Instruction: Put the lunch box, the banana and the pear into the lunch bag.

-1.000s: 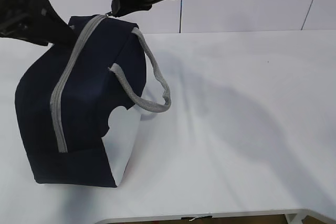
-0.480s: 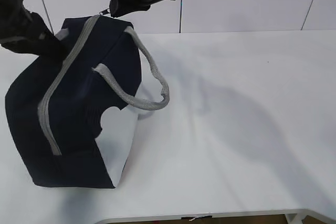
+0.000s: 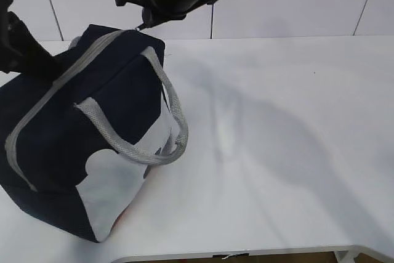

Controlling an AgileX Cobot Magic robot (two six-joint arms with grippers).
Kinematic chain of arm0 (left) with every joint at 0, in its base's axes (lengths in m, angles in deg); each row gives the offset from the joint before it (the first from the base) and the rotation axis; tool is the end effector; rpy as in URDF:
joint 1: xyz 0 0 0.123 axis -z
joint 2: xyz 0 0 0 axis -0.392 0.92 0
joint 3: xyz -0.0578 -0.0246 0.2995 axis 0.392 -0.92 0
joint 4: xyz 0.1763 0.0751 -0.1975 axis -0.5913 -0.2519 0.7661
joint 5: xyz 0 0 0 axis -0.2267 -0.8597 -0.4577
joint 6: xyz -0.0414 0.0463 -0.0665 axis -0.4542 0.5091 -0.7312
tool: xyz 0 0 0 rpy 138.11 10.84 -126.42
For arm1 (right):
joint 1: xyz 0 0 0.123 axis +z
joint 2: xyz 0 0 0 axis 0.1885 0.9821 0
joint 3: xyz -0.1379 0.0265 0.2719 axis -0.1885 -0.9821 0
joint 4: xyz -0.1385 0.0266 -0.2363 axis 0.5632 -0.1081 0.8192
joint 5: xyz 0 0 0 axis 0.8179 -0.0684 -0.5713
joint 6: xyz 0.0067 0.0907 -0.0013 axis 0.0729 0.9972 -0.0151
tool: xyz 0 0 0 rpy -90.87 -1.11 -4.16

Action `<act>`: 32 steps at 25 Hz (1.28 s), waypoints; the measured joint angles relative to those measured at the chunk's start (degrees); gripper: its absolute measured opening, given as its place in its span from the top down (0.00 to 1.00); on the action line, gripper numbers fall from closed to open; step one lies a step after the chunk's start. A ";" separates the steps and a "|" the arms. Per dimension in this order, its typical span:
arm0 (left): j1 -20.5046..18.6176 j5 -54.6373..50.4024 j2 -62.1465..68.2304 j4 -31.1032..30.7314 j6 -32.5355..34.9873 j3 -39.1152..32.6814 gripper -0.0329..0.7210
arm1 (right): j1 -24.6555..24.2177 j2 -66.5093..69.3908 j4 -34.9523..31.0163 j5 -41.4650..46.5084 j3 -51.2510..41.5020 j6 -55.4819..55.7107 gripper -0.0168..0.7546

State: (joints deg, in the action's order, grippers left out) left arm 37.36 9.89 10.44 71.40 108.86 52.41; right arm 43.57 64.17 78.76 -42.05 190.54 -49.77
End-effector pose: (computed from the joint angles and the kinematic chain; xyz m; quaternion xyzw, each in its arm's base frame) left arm 0.2912 -0.1080 0.3364 0.3977 0.8646 -0.1424 0.2722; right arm 0.4380 0.2894 0.3338 -0.2037 0.8895 0.1765 0.3690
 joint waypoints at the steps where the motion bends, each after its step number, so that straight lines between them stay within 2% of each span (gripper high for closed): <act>1: 0.00 -0.12 -0.53 -0.55 0.09 0.00 0.98 | -0.35 0.75 0.00 -0.14 0.08 0.00 0.95; 7: -1.27 -0.47 -1.59 -2.33 0.12 0.00 0.98 | -1.74 3.87 -0.33 0.85 0.08 0.00 0.95; 10: -4.63 -0.47 -1.59 -2.33 0.22 0.00 0.98 | -2.23 5.09 -0.79 2.42 0.12 0.00 0.95; 13: -5.60 -0.68 -1.59 -2.33 0.24 0.00 0.98 | -2.28 6.73 -2.01 3.56 0.21 -0.04 0.95; 18: -5.69 -1.00 -1.59 -2.22 0.34 0.00 0.98 | -2.73 8.27 -4.61 4.51 0.21 -0.39 0.95; 28: -5.82 -0.88 -1.59 -0.44 0.34 0.00 0.98 | -2.73 8.41 -4.49 6.88 1.60 -1.69 0.95; 32: -5.82 -0.36 -1.59 0.43 0.34 0.00 0.98 | -2.85 8.53 -4.03 8.68 4.06 -1.82 0.88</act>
State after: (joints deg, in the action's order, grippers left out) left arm 31.54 9.53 8.85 71.83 109.20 52.41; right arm 40.72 72.70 74.73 -33.37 194.60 -51.58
